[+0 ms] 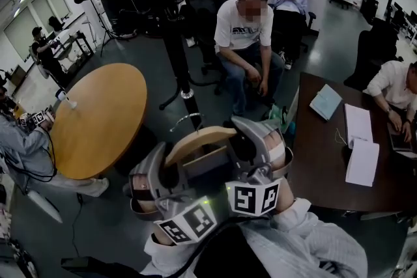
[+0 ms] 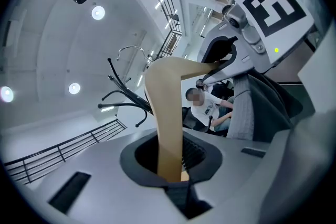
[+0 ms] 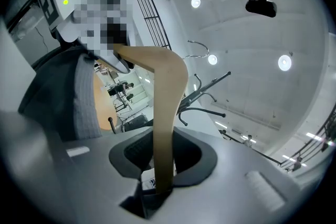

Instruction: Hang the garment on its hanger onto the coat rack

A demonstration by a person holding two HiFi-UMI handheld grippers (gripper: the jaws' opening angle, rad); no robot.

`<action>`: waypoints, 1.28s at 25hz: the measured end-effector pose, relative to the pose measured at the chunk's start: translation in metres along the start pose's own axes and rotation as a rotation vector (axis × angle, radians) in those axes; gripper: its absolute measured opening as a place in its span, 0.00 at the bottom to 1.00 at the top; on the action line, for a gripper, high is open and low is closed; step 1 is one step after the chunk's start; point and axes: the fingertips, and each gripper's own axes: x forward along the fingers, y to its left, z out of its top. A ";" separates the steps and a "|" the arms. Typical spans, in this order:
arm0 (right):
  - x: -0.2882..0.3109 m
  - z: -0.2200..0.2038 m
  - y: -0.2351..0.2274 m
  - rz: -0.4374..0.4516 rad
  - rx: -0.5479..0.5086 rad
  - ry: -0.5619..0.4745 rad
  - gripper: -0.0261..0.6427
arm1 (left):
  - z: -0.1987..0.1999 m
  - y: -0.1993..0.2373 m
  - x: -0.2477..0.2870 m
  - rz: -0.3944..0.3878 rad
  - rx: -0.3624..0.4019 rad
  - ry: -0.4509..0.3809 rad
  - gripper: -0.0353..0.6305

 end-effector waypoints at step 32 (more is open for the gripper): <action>0.225 -0.071 -0.060 0.026 -0.037 0.019 0.16 | -0.004 0.026 0.240 -0.107 -0.117 0.021 0.12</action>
